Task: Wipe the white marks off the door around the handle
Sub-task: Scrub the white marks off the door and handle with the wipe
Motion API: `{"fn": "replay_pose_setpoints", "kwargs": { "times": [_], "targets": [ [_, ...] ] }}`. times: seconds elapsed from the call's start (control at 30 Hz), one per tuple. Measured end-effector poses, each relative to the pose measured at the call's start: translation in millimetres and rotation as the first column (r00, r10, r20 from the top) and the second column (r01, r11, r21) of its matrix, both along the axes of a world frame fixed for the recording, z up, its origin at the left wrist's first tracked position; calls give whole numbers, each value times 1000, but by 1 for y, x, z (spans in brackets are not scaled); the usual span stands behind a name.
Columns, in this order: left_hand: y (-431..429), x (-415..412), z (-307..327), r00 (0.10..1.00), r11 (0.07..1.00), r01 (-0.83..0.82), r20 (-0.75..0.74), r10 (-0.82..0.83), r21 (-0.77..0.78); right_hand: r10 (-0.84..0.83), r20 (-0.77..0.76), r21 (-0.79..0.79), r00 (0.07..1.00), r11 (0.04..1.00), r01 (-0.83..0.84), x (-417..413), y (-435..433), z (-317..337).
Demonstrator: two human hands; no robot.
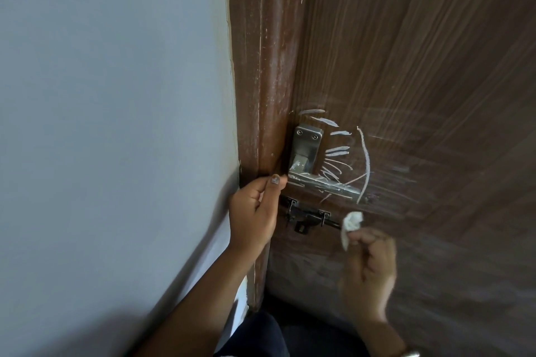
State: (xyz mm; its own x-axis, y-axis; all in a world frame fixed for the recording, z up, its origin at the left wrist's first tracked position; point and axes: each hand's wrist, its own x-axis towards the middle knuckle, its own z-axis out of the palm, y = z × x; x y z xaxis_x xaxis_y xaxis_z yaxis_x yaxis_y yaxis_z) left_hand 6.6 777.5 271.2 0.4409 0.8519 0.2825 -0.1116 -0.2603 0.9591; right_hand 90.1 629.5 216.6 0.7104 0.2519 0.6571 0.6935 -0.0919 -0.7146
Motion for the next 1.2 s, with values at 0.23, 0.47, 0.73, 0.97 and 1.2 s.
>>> {"fn": "replay_pose_setpoints", "kwargs": {
  "times": [0.23,0.47,0.73,0.97,1.2],
  "targets": [
    [2,1,-6,1000,1000,24,2,-24,-9,264,129,-256,956,940,-225,-2,51,-9],
    [2,0,-5,1000,999,25,-5,-25,20,204,172,-337,964,931,-137,0,81,-8],
    [1,1,-6,1000,1000,14,-3,-14,25,162,354,-394,921,919,-11,10,91,-9],
    [1,0,-7,1000,999,8,-5,-8,35,240,356,-486,903,873,-40,16,82,3],
    [1,0,-6,1000,999,12,-6,-11,39,263,304,-538,916,840,-62,10,77,4]
  ]
}}
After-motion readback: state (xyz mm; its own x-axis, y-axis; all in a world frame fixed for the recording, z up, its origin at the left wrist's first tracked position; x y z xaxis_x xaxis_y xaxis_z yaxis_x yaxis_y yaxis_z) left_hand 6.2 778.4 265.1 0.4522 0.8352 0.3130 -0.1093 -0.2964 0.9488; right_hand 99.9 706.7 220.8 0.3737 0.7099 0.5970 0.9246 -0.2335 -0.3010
